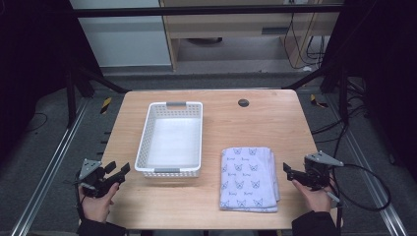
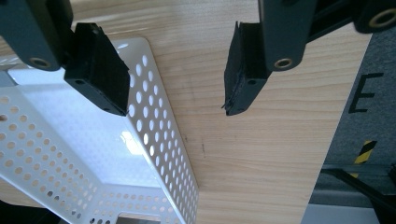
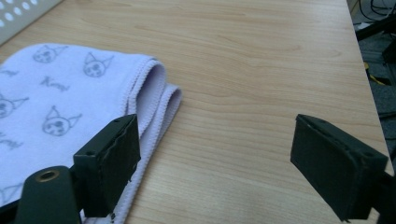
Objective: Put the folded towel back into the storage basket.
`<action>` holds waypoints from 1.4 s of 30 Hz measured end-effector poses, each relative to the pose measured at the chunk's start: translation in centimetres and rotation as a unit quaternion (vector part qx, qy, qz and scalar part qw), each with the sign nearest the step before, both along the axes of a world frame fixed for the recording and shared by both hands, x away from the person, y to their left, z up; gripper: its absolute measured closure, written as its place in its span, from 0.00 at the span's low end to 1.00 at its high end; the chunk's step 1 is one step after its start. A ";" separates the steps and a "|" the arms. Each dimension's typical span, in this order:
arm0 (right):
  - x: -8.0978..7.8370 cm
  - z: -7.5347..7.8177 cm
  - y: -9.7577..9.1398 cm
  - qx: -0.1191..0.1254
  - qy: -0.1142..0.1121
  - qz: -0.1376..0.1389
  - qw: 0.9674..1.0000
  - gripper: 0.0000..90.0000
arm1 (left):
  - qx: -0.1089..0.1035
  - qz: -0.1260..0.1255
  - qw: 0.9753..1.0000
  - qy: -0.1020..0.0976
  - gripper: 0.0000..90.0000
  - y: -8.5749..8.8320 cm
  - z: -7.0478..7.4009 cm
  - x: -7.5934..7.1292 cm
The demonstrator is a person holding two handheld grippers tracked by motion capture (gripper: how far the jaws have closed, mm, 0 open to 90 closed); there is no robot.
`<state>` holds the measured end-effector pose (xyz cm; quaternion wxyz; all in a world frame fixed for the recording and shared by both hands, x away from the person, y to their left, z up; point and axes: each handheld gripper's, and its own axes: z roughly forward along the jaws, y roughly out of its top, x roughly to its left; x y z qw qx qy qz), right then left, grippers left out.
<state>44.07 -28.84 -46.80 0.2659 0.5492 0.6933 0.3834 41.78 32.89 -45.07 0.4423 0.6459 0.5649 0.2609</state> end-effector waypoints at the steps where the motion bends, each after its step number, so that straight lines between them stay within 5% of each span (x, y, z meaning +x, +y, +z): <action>1: -0.1 0.1 0.1 0.000 -0.003 0.003 1.000 0.19 | 0.000 -0.001 1.000 -0.002 0.44 0.0 0.1 -0.1; 15: -0.8 1.4 0.5 -0.003 -0.049 0.015 0.999 0.23 | -0.006 -0.017 0.999 -0.039 0.42 -1.2 1.7 -0.9; 42: -1.4 3.6 1.7 0.012 -0.070 0.057 0.996 0.33 | -0.004 -0.055 0.997 -0.058 0.42 -4.6 3.1 -1.2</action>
